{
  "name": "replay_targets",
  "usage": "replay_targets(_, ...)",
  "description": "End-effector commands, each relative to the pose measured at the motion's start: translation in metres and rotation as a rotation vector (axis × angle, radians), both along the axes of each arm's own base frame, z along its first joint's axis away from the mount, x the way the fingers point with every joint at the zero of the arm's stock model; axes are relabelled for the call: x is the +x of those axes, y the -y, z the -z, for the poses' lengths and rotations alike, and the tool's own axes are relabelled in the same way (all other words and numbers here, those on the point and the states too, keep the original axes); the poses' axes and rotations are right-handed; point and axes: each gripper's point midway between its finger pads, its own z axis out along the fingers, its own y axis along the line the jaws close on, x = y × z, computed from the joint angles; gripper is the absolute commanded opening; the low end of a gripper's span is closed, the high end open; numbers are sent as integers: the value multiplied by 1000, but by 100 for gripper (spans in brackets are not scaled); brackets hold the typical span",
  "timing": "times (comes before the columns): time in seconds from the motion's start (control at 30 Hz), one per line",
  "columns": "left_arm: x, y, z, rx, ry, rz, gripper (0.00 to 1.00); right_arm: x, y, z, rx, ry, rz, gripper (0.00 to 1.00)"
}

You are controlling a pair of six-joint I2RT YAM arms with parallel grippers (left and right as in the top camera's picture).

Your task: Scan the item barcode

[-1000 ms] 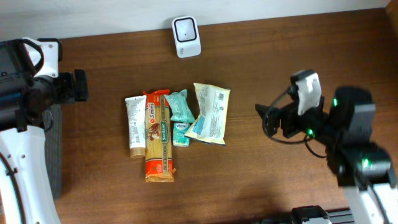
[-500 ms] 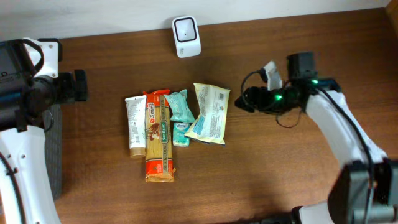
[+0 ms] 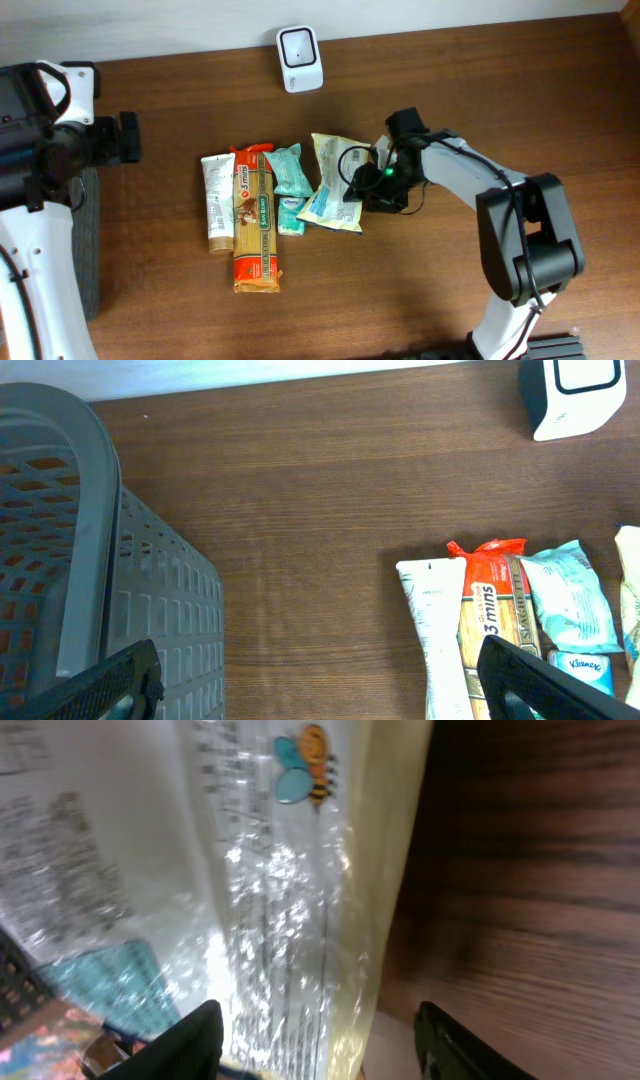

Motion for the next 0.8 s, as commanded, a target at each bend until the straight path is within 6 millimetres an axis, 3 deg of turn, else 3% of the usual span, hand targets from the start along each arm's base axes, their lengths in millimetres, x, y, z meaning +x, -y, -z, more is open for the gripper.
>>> replay_targets(0.0, -2, 1, -4, 2, 12, 14, 99, 6, -11, 8, -30, 8, 25, 57)
replay_targets(0.07, -2, 1, -4, 2, 12, 14, 99, 10, -18, 8, -35, 41, 8, 50)
replay_targets(0.13, -2, 1, -4, 2, 12, 14, 99, 10, -18, 11, -64, 54, 2, 26)
replay_targets(0.23, -2, 1, -4, 2, 12, 14, 99, 10, -16, 12, -76, 58, 1, 4)
replay_targets(0.37, -2, 1, -4, 2, 12, 14, 99, 8, -7, 6, -84, 87, -60, 4)
replay_targets(0.43, -2, 1, -4, 2, 12, 14, 99, 7, 4, -8, -94, 144, -181, 4)
replay_targets(0.53, -2, 1, -4, 2, 12, 14, 99, 5, 43, -18, -257, 172, -352, 4)
replay_targets(0.6, -2, 1, -4, 2, 12, 14, 99, 8, 72, -17, -393, 179, -416, 21)
replay_targets(0.63, -2, 1, -4, 2, 12, 14, 99, 13, 94, -16, -492, 175, -405, 43)
replay_targets(0.7, -2, 1, -4, 2, 12, 14, 99, 23, 113, -21, -536, 183, -362, 49)
replay_targets(0.77, -2, 1, -4, 2, 12, 14, 99, 32, 111, -34, -481, 200, -323, 49)
